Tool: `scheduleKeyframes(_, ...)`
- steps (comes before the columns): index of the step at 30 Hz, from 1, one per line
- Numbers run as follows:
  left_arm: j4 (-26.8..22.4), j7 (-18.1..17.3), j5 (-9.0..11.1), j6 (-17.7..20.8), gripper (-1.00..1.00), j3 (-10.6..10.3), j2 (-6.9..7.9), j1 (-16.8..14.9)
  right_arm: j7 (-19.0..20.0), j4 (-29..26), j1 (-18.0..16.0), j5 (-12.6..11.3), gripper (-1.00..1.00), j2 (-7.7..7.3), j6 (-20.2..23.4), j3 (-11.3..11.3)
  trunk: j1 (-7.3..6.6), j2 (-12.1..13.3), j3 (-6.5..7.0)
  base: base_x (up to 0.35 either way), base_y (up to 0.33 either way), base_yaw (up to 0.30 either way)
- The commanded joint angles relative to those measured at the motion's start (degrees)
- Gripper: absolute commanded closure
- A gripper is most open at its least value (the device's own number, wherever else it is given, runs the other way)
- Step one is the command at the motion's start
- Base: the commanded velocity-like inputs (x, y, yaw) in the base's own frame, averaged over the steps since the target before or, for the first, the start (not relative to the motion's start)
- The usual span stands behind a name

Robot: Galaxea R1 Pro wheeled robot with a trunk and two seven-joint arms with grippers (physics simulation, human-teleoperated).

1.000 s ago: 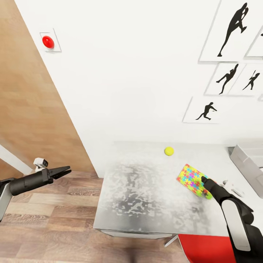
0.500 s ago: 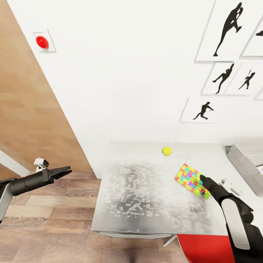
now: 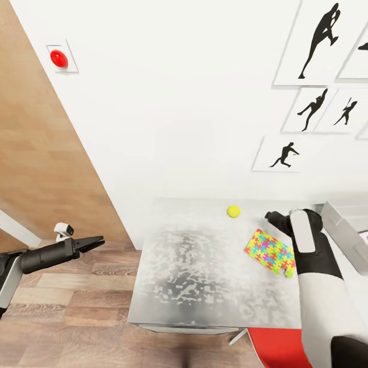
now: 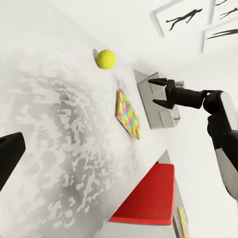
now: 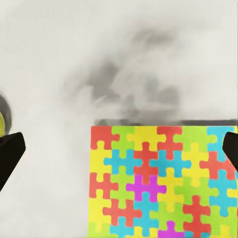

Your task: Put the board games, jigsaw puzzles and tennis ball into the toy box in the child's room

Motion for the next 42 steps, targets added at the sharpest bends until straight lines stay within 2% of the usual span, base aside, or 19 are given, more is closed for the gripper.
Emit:
scheduleKeyframes(1,0.0,-0.1,0.1,0.5,-1.00,0.0,0.06,0.0,-0.8,3.7,-1.8,-0.5,-1.00,-0.07,0.0,0.0,0.03,-0.1,-0.10,0.000,0.000,0.000)
scheduleKeyframes(2,0.0,-0.1,0.1,0.5,-1.00,-0.1,0.08,0.0,-0.9,6.8,-3.1,-0.4,-1.00,-0.19,-0.4,0.1,0.03,-0.1,-0.10,0.000,0.000,0.000)
scheduleKeyframes(6,0.0,-0.1,0.1,0.5,-1.00,-0.1,0.07,0.0,-0.9,11.9,-4.8,-0.3,-1.00,-0.75,-2.5,0.4,0.03,-0.1,-0.10,0.000,0.000,0.000)
scheduleKeyframes(13,0.0,-0.1,0.1,0.6,-1.00,-0.1,0.18,0.0,-0.8,15.2,-5.4,-0.1,-1.00,-1.08,-3.9,1.6,0.03,-0.1,-0.10,0.086,0.000,0.000)
scheduleKeyframes(15,0.0,-0.1,0.1,0.6,-1.00,-0.1,0.20,0.0,-0.8,16.6,-5.4,0.7,-1.00,-1.21,-4.7,1.7,0.03,-0.1,-0.10,0.090,0.000,0.000)
scheduleKeyframes(20,0.0,-0.1,0.1,0.6,-1.00,-0.1,0.21,0.0,-0.7,17.5,-5.4,3.0,-1.00,-2.61,-6.7,1.8,0.03,-0.1,-0.21,0.032,0.000,0.000)
scheduleKeyframes(26,0.0,-0.1,0.1,0.6,-1.00,-0.1,0.21,0.0,-0.6,17.7,-5.5,4.0,-1.00,-3.78,-7.3,1.8,0.03,-0.1,-0.62,0.006,0.000,0.000)
scheduleKeyframes(42,0.0,-0.1,0.1,0.6,-1.00,-0.1,0.27,0.0,-0.6,17.8,-5.5,4.3,-1.00,-4.16,-7.4,1.8,0.03,-0.1,-1.01,0.000,0.000,0.000)
